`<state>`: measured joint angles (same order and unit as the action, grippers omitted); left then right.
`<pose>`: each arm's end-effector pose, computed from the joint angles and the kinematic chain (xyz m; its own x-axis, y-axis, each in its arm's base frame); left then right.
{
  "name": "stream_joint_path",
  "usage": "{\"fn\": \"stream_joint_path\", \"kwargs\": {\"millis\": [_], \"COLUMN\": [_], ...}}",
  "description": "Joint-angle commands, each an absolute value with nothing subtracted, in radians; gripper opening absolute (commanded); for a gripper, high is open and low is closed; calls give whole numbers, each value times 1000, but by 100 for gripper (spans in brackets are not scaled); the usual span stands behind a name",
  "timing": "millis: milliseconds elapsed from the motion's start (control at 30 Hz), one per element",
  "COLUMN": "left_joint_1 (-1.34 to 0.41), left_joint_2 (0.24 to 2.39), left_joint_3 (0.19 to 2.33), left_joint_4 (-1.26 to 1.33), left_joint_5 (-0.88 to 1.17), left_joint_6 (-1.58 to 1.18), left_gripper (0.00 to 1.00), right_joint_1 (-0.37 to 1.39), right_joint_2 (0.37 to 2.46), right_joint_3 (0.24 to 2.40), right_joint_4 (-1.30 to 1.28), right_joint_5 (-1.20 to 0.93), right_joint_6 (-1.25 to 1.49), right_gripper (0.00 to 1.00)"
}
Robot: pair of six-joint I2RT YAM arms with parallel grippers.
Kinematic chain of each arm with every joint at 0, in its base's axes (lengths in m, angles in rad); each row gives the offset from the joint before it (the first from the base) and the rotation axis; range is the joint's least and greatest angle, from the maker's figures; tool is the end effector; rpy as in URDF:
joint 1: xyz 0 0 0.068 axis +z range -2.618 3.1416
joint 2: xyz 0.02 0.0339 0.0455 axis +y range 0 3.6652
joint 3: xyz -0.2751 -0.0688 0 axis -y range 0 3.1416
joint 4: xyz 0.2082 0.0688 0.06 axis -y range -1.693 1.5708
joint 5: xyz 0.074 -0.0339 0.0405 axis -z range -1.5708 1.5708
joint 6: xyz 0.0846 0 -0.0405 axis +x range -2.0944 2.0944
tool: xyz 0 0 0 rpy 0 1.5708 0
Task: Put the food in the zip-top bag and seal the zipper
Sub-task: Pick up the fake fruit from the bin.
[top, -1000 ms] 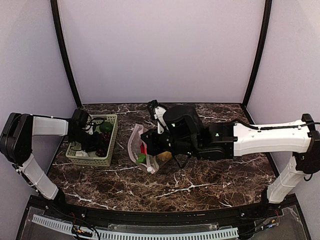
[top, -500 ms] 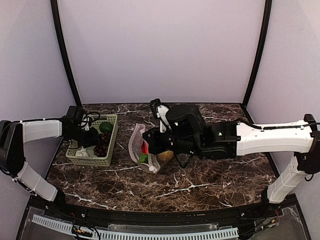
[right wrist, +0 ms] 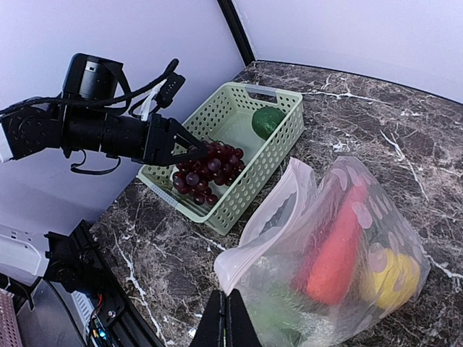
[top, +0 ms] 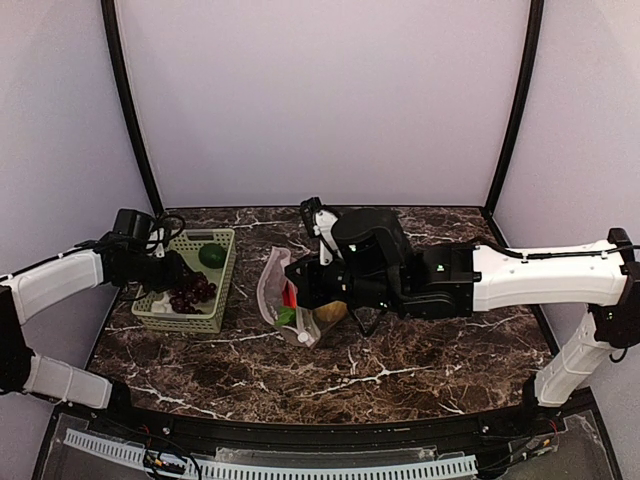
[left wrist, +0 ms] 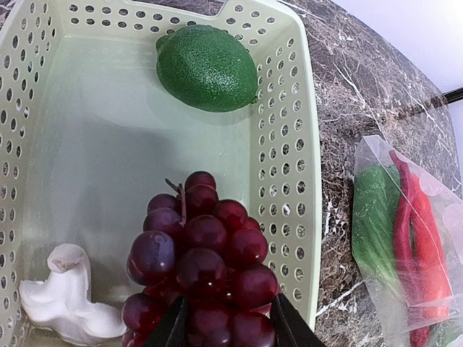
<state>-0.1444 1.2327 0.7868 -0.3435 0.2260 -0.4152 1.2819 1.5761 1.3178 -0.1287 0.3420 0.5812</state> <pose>0.2473 -0.0551 0.2263 -0.7624 -0.2864 -0.5803 -0.0122 0.9029 -0.4296 0.1356 0.3566 0.3354 -0.5371 0.0084 -0.8435 -0.6218 0.6718 0.4026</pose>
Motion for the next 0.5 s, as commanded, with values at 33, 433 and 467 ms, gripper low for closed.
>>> {"fn": "stream_joint_path", "kwargs": {"millis": [33,433,467], "left_joint_1": [-148,-148,-147], "left_joint_2": [1161,1022,1001], "left_joint_3": [773,804,808], "left_joint_4": [-375,-443,-448], "left_joint_5": [242,375,406], "left_joint_6": [-416,-364,-354], "left_gripper": [35,30,30], "right_joint_1": [1279,1279,1278], "right_joint_2": [1553,1548,1549], "right_joint_3": [1315,1314,1315], "right_joint_4": [-107,-104,-103], "right_joint_5": [360,363,363], "right_joint_6": [588,583,583], "right_gripper": [0,0,0]}}
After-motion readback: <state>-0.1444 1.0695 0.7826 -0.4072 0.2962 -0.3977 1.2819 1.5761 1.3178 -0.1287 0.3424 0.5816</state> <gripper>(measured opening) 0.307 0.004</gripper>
